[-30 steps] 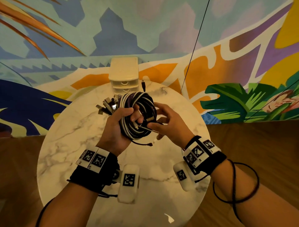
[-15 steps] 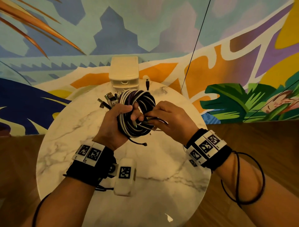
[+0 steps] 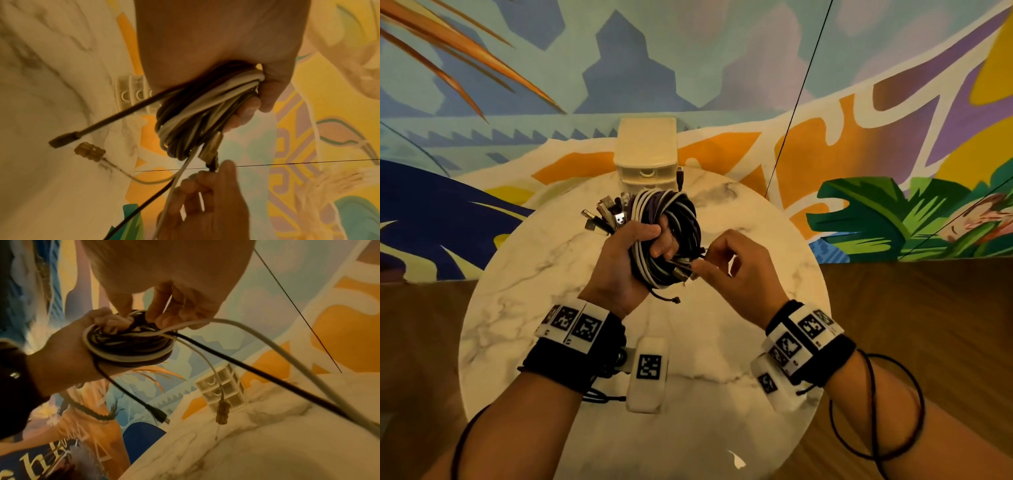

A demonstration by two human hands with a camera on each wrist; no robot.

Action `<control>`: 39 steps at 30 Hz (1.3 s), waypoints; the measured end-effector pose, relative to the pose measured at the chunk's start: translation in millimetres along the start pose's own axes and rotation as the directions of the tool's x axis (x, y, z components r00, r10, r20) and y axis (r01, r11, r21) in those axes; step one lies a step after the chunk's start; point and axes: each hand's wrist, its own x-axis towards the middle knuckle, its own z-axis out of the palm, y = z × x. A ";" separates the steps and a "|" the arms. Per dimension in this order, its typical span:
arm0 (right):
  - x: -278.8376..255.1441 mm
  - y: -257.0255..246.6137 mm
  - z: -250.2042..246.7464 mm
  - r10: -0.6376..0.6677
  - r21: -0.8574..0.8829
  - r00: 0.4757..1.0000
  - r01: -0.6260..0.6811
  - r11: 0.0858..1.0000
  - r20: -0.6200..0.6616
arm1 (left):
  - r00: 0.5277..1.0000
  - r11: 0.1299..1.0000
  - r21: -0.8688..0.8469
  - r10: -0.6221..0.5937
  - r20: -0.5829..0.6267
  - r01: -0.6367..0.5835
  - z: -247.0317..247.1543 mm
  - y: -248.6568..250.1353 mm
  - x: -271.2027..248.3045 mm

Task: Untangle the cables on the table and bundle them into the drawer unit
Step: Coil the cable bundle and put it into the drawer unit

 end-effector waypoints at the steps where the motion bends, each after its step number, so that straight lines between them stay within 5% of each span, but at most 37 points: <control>1: -4.1 -1.1 1.4 -0.008 0.014 1.000 0.008 1.000 0.011 | 1.000 1.000 0.019 0.017 -0.018 -0.016 0.9 1.1 -0.4; 7: 3.0 -3.6 1.4 0.131 0.040 0.990 -0.133 0.990 0.051 | 0.999 0.997 0.061 0.050 -0.017 -0.049 4.4 -0.5 1.1; 16: 26.7 -2.9 -8.7 0.123 -0.120 0.977 -0.103 0.987 0.172 | 0.996 0.994 0.102 0.017 0.086 -0.026 -3.0 7.4 6.2; 18: 25.3 -1.0 -7.9 0.258 0.018 0.924 -0.274 0.962 0.282 | 0.993 0.997 0.054 0.048 0.107 -0.054 -1.1 10.5 7.7; 21: 14.8 10.0 3.7 0.386 0.025 0.746 -0.474 0.880 0.543 | 0.988 0.994 0.038 0.095 0.121 -0.101 6.1 14.2 7.9; 25: 14.2 26.0 14.2 0.473 -0.202 0.622 -0.456 0.867 0.625 | 0.962 0.998 0.062 -0.005 0.271 -0.013 15.5 14.1 4.1; 28: 26.0 33.8 0.0 0.446 -0.360 0.648 -0.272 0.892 0.617 | 0.915 0.963 0.267 -0.130 0.381 0.025 16.4 13.2 -3.9; 30: 35.5 34.6 -13.5 0.437 -0.450 0.674 -0.170 0.877 0.595 | 0.917 0.856 0.513 -0.255 0.307 0.067 19.8 14.9 -12.3; 33: 50.2 24.7 -33.9 0.402 -0.497 0.659 -0.049 0.866 0.636 | 0.902 0.498 0.859 -0.415 0.116 0.118 32.6 17.8 -22.9; 39: 57.1 8.5 -50.8 0.404 -0.480 0.668 -0.078 0.874 0.625 | 0.948 0.090 0.995 -0.314 0.062 -0.035 34.9 5.1 -22.3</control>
